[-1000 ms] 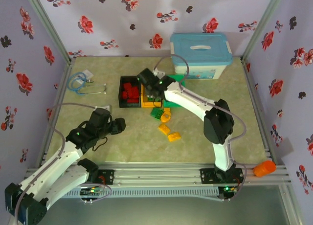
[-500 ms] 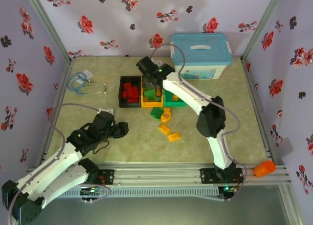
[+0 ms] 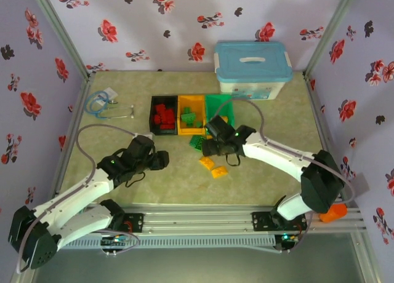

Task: Sort the legos into containers by color
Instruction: Pick up the lego from the center of the table.

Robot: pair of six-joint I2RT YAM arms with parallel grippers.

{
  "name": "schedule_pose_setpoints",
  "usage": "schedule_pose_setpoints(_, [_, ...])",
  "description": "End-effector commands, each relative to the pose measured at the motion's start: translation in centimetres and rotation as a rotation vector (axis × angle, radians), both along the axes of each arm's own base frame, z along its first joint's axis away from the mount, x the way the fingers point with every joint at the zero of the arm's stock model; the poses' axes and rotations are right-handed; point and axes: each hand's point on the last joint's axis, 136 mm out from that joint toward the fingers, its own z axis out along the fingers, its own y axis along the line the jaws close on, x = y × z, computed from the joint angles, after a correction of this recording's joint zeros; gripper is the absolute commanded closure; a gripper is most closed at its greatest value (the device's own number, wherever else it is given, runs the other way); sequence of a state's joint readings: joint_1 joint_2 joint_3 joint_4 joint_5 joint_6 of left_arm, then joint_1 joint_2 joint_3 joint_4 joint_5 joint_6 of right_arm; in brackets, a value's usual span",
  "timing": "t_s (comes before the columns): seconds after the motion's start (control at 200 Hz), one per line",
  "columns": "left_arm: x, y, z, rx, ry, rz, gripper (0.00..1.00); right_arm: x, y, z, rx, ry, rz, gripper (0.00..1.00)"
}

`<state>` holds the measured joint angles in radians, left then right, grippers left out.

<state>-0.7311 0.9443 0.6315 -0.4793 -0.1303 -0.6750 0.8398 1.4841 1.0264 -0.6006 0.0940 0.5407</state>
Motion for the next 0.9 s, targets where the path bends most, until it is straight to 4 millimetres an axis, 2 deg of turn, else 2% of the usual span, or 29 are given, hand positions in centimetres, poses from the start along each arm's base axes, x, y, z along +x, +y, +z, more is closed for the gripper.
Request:
schedule_pose_setpoints(0.0, [0.8, -1.3, 1.0, -0.038, -0.032, -0.025, 0.3, -1.0, 2.4, 0.1, 0.105, -0.02, 0.114, 0.26])
schedule_pose_setpoints(0.205, [0.5, -1.4, 0.9, -0.056, -0.022, -0.021, 0.3, -0.9, 3.3, -3.4, 0.042, 0.033, 0.164, 0.26])
schedule_pose_setpoints(0.405, [-0.3, -0.1, 1.4, -0.04, -0.034, -0.004, 0.3, -0.5, 3.4, -7.3, -0.102, 0.072, 0.17, 0.32])
schedule_pose_setpoints(0.48, [-0.6, 0.4, 1.5, -0.036, -0.04, 0.002, 0.3, -0.6, 3.5, -8.0, -0.153, 0.07, 0.181, 0.38])
schedule_pose_setpoints(0.54, [-0.7, 0.7, 1.5, -0.032, -0.043, 0.008, 0.3, -0.8, 3.5, -8.1, -0.199, 0.06, 0.195, 0.5])
schedule_pose_setpoints(0.675, [-0.7, 0.8, 1.3, -0.027, -0.044, 0.012, 0.3, -0.7, 4.3, -6.7, -0.242, 0.013, 0.213, 0.81])
schedule_pose_setpoints(0.76, [-0.5, 0.7, 1.4, -0.025, -0.045, 0.01, 0.3, 0.0, 4.8, -4.7, -0.222, -0.032, 0.204, 0.84])
schedule_pose_setpoints(0.82, [-0.5, 0.6, 1.5, -0.026, -0.047, 0.008, 0.3, 1.3, 5.0, -2.2, -0.191, -0.091, 0.186, 0.84])
schedule_pose_setpoints(0.895, [-0.4, 0.6, 1.7, -0.025, -0.047, 0.008, 0.3, 3.9, 4.5, 1.4, -0.128, -0.148, 0.133, 0.83])
